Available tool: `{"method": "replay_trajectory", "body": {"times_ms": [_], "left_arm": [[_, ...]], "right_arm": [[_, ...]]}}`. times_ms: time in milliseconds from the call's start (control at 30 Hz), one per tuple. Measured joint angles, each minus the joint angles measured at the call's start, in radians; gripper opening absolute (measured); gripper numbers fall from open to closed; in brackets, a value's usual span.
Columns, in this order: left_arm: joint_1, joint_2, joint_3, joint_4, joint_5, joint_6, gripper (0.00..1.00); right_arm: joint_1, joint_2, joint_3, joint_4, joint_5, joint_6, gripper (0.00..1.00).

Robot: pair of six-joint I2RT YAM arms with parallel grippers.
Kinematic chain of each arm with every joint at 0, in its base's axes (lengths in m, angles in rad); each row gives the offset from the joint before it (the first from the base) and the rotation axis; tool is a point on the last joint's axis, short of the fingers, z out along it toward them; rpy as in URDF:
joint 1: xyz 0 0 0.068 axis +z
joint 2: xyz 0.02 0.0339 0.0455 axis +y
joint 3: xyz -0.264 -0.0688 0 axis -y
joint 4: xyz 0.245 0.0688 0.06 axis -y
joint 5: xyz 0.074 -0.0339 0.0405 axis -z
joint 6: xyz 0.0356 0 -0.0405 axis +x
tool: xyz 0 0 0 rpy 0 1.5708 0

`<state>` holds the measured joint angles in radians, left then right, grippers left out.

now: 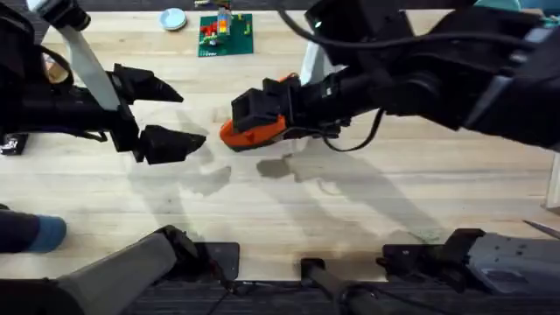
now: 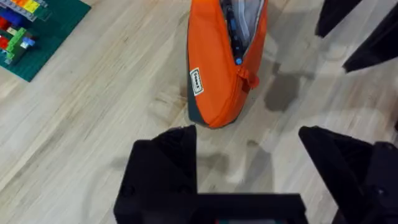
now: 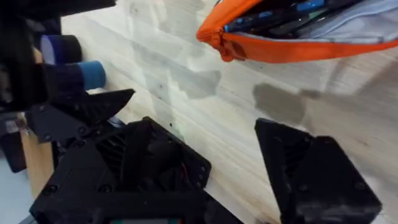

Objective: Unzip the bag, pick up the pens from the table one at a time and place them inside, then zip the bag closed.

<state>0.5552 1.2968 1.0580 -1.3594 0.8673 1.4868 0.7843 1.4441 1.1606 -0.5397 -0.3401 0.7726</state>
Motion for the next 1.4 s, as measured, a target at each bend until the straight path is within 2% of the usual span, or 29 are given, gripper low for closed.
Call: {"method": "replay_trajectory", "body": {"times_ms": [800, 1067, 1400], "left_arm": [[0.000, 0.000, 0.000, 0.000, 0.000, 0.000, 0.993], [0.000, 0.000, 0.000, 0.000, 0.000, 0.000, 0.993], [0.000, 0.000, 0.000, 0.002, 0.000, 0.000, 0.993]], "right_arm": [[0.016, 0.208, 0.000, 0.161, 0.000, 0.006, 0.996], [0.035, 0.251, 0.001, 0.276, 0.000, 0.009, 0.996], [0.045, 0.291, 0.001, 0.340, 0.034, 0.013, 0.996]]}}
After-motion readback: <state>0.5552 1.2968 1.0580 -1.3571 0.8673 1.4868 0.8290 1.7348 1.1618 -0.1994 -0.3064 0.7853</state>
